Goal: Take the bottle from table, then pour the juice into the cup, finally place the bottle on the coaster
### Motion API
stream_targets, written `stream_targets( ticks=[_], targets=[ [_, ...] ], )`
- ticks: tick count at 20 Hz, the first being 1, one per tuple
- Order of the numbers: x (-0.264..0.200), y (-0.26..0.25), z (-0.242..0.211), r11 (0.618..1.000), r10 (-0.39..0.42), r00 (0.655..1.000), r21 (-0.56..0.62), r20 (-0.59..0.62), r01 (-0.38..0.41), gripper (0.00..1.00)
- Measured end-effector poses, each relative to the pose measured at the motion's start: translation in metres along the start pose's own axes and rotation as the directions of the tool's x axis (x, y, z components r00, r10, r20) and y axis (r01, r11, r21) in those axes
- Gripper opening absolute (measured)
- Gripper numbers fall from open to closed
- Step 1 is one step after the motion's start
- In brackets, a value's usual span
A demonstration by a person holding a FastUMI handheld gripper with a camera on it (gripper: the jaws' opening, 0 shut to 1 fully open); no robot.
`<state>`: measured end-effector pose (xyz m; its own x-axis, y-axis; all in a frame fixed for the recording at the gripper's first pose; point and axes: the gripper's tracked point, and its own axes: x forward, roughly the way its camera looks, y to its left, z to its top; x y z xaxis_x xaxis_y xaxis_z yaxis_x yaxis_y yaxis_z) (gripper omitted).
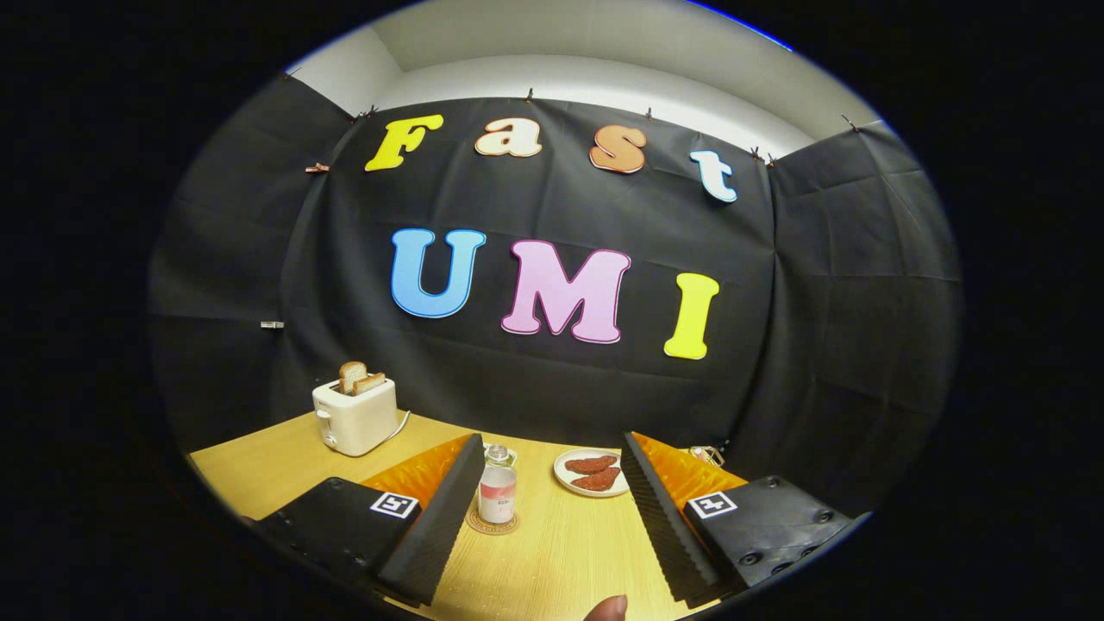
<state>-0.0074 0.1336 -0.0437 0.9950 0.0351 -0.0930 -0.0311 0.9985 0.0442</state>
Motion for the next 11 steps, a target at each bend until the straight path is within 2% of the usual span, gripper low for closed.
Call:
stream_targets(
  ticks=[4, 11],
  targets=[
    [-0.007, -0.005, 0.012, 0.999, -0.02, 1.0, 0.042, -0.008, 0.02, 0.97],
    [-0.01, -0.029, 0.031, 0.996, -0.078, 0.996, 0.036, 0.034, 0.077, 0.97]
  ],
)
